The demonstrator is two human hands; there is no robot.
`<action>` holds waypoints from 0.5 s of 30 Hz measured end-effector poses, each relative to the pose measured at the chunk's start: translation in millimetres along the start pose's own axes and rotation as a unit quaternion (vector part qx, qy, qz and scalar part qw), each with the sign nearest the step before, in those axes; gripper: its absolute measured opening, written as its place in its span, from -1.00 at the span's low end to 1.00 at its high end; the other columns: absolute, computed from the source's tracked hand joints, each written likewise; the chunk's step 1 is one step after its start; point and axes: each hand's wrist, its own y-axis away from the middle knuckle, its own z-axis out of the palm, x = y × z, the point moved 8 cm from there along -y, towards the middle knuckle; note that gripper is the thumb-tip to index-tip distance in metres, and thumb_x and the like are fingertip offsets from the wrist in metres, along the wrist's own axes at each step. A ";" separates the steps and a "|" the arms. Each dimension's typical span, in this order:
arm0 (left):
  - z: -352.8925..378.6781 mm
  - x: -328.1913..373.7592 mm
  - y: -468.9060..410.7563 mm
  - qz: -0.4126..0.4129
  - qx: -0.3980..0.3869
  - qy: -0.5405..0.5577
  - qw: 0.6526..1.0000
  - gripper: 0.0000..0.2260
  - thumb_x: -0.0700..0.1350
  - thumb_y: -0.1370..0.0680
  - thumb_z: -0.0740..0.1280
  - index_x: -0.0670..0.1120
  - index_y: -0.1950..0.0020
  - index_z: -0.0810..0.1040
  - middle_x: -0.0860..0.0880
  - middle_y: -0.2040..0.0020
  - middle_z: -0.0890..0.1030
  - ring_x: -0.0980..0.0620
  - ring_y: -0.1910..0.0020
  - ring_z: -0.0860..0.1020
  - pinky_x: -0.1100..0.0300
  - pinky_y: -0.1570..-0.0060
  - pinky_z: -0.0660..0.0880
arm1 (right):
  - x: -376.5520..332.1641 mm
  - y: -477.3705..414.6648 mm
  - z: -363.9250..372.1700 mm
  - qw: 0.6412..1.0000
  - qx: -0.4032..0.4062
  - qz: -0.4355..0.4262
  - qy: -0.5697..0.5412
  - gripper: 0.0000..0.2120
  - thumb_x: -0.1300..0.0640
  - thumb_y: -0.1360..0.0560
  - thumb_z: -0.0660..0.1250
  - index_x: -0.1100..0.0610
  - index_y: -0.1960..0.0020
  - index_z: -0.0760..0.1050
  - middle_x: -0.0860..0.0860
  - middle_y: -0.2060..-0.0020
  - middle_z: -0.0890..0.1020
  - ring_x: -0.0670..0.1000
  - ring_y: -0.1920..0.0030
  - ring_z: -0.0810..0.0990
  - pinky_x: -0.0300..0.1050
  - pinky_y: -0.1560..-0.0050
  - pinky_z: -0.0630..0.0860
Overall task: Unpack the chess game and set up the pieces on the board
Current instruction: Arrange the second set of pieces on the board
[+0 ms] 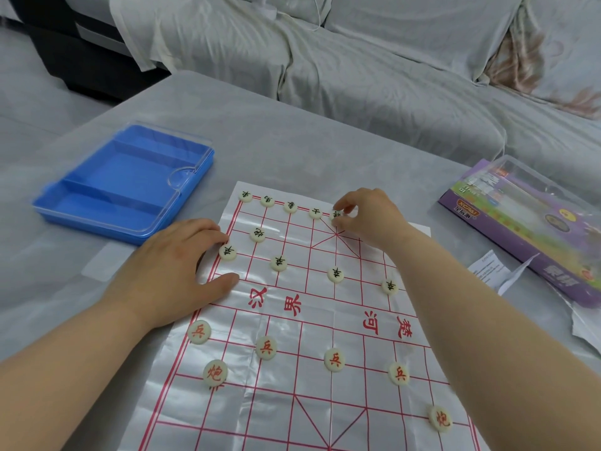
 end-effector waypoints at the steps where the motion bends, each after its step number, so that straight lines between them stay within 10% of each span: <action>1: 0.7 -0.3 0.0 -0.001 -0.003 0.000 1.000 -0.43 0.21 -0.41 0.28 0.08 -0.38 0.29 0.14 -0.37 0.29 0.12 -0.32 0.27 0.20 -0.31 0.22 | 0.4 -0.2 -0.2 1.000 0.002 0.001 0.004 -0.74 0.08 -0.49 0.30 0.09 -0.16 0.51 0.03 -0.07 0.55 0.03 -0.19 0.37 -0.22 -0.01 0.28; 15: 0.4 -2.8 1.0 -0.033 -0.010 0.008 0.999 -0.34 0.24 -0.37 0.31 0.08 -0.40 0.21 0.10 -0.40 0.28 0.08 -0.35 0.27 0.17 -0.30 0.25 | 11.1 19.1 -25.4 0.997 0.066 0.000 -0.041 -0.70 0.08 -0.49 0.30 0.08 -0.21 0.47 -0.02 -0.06 0.56 -0.01 -0.18 0.38 -0.25 -0.01 0.27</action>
